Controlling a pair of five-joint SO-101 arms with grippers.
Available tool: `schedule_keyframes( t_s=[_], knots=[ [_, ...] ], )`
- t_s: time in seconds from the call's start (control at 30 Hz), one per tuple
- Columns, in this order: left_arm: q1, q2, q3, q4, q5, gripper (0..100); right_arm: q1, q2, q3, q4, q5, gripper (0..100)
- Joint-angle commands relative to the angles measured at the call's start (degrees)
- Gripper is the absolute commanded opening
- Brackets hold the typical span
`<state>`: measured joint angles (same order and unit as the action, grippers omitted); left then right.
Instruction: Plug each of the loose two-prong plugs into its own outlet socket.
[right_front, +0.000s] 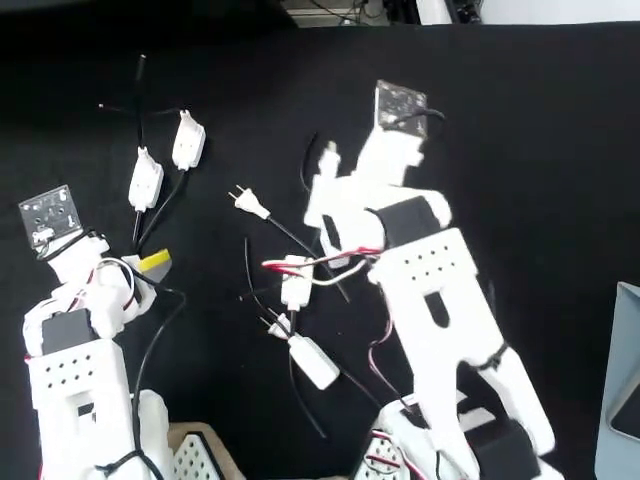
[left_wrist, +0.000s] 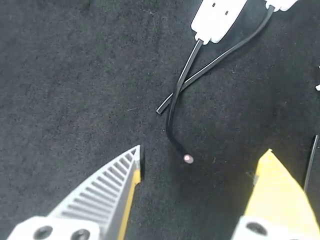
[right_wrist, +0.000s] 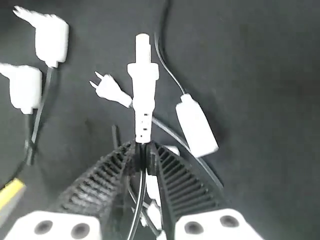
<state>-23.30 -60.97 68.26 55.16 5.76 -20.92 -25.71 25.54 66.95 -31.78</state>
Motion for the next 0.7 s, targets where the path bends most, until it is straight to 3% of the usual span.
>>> schedule_keyframes(
  t_s=[0.0, 0.3, 0.37, 0.53, 0.67],
  knots=[
    [-0.31, -0.70, 0.22, -1.32, 0.09, 35, 2.55, -4.09, -0.31, 8.53, -0.79, 1.2],
    [-0.31, -0.70, 0.22, -1.32, 0.09, 35, 14.15, -5.49, 5.93, 11.78, -1.23, 1.2],
    [-0.31, -0.70, 0.22, -1.32, 0.09, 35, 14.59, -5.85, 9.63, 10.11, -1.85, 1.2],
    [-0.31, -0.70, 0.22, -1.32, 0.09, 35, 14.59, -5.58, 14.29, 5.71, -11.87, 1.2],
    [-0.31, -0.70, 0.22, -1.32, 0.09, 35, 14.42, -5.58, 14.29, 5.63, -13.45, 4.4]
  ],
)
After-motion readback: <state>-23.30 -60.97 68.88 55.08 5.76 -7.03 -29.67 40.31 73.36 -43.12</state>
